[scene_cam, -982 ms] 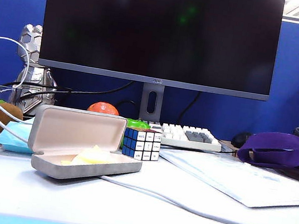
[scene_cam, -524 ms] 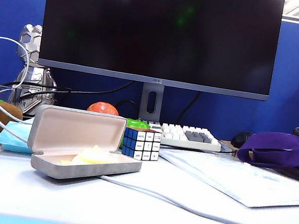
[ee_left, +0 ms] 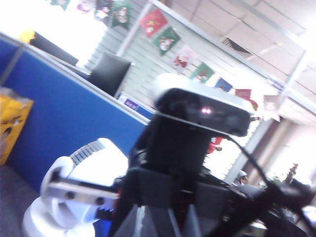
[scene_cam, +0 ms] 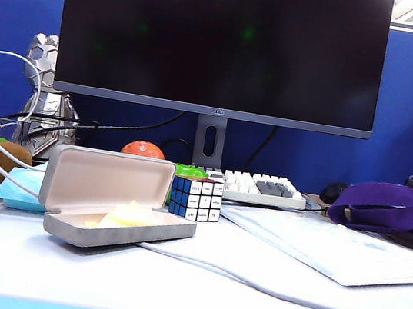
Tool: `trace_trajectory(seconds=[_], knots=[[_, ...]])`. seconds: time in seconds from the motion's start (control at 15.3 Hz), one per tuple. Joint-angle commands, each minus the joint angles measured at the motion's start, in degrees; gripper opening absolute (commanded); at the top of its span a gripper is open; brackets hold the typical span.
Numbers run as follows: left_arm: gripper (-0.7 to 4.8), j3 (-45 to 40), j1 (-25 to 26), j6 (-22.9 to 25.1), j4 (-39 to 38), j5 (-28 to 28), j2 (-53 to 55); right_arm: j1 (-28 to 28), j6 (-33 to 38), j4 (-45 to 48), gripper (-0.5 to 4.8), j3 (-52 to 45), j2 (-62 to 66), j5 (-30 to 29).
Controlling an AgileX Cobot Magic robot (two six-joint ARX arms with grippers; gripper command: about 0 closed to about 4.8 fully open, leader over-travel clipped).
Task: Pick up the glasses, fold the temples of the glasses, place the glasses into the glasses case, and finally close the glasses case.
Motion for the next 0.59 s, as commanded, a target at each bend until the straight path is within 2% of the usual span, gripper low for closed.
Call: trace_trajectory(seconds=[0.07, 0.26, 0.52, 0.59], knots=[[-0.05, 0.3, -0.2, 0.2, 4.2, 2.3, -0.2, 0.0, 4.2, 0.1, -0.05, 0.1, 1.0, 1.5], [-0.05, 0.3, 0.0, 4.5, -1.6, -2.6, -0.2, -0.1, 3.7, 0.4, -0.05, 0.1, 1.1, 1.5], [-0.06, 0.3, 0.0, 9.6, -20.5, -21.4, -0.3, -0.2, -1.6, -0.5, -0.05, 0.1, 1.2, 4.3], [-0.05, 0.3, 0.0, 10.8, -24.6, -27.1, -0.3, -0.2, -5.9, -3.2, -0.05, 0.1, 1.2, 7.1]])
